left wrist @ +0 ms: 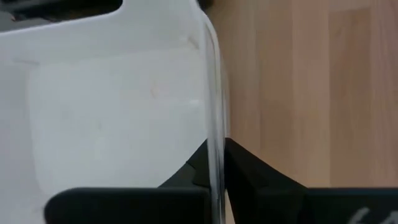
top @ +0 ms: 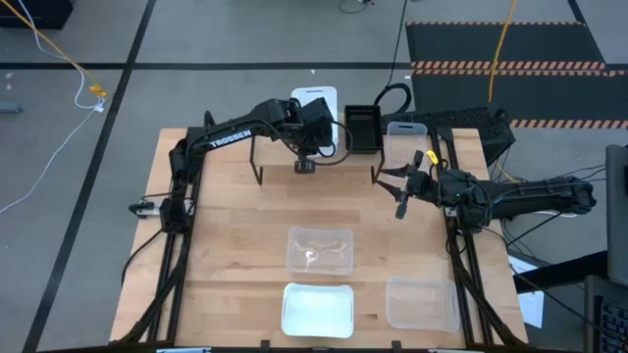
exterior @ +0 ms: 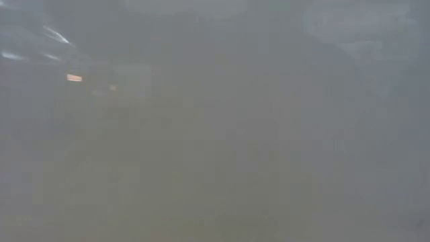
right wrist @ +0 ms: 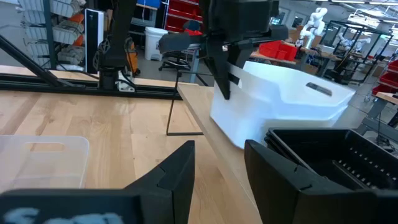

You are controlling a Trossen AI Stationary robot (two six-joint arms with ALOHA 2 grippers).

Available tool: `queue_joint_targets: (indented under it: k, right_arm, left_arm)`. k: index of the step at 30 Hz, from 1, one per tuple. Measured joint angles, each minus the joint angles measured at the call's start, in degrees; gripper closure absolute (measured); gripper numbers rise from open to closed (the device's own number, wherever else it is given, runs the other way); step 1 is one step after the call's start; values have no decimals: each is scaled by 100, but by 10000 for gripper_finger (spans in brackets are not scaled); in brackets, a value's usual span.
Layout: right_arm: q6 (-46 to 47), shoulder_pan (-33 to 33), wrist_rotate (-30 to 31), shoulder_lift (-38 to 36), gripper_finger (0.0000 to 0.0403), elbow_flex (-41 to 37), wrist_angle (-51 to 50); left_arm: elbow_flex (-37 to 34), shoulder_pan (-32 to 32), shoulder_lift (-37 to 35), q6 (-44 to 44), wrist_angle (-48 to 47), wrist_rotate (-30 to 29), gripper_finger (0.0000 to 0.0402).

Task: Stack baskets on shelf by color
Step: Stack the left white bin on the white bin on the shelf

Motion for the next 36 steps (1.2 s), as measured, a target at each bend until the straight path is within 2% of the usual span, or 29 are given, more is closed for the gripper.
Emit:
queue_joint_targets:
  k: [7, 10, 16, 18, 23, 28, 32, 36]
  right_arm:
    - [-3, 0, 0, 0, 271, 0, 3]
    - [0, 0, 0, 0, 271, 0, 28]
    - [109, 0, 0, 0, 271, 0, 168]
    - [132, 0, 0, 2, 271, 0, 269]
    - [168, 0, -2, 1, 271, 0, 477]
    - [326, 0, -58, 2, 271, 0, 478]
    - [401, 0, -346, 5, 271, 0, 547]
    - [439, 0, -609, 11, 271, 0, 606]
  left_arm:
    - [0, 0, 1, -133, 60, -10, 323]
    - [0, -3, 1, -133, 58, -194, 297]
    - [0, -198, -268, -26, -203, -1645, 245]
    - [5, -302, -510, 18, -228, -1836, 231]
    - [9, -559, -1034, -285, -199, -1635, 204]
    - [15, -723, -1520, -724, -298, -1469, 195]
    - [7, -566, -1480, -676, -338, -1375, 195]
    - [9, -257, -1179, -233, -309, -953, 195]
